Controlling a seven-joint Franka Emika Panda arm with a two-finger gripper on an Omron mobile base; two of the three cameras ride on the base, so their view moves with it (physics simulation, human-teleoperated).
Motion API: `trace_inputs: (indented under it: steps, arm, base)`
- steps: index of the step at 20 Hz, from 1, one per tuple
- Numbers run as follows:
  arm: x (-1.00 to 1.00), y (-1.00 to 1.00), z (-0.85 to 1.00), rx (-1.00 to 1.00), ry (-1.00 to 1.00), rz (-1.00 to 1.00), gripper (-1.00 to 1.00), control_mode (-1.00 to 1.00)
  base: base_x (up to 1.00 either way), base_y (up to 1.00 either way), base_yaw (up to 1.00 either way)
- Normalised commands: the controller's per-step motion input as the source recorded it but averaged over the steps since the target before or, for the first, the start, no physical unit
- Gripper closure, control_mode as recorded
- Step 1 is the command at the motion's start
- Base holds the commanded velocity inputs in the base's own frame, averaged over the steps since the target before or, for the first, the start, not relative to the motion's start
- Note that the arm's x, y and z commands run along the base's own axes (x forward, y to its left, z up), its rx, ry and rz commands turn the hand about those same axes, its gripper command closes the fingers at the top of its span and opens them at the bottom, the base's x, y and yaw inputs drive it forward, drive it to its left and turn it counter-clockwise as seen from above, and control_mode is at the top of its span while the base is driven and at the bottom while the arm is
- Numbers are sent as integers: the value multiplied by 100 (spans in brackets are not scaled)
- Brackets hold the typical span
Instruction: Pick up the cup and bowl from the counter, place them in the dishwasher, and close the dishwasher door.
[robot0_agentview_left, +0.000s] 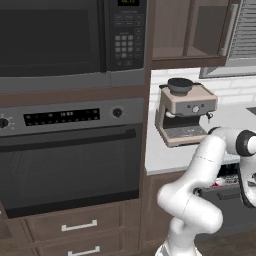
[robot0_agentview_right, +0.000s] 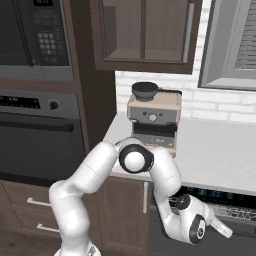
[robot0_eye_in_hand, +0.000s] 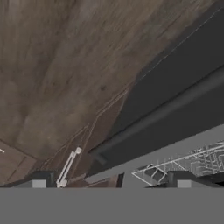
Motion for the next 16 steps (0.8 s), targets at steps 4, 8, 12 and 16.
trace_inputs:
  steps: [4,8,12,16]
  arm:
    - [48,35,-100,-47,16,18,-100,-100]
    - [47,37,-100,-44,11,24,-100,-100]
    - [-57,35,-100,-25,11,31,-100,-100]
    - [-100,29,-13,-1,-5,32,-100,-100]
  base:
    - [0,0,0]
    - [0,0,0]
    - [0,0,0]
    - [0,0,0]
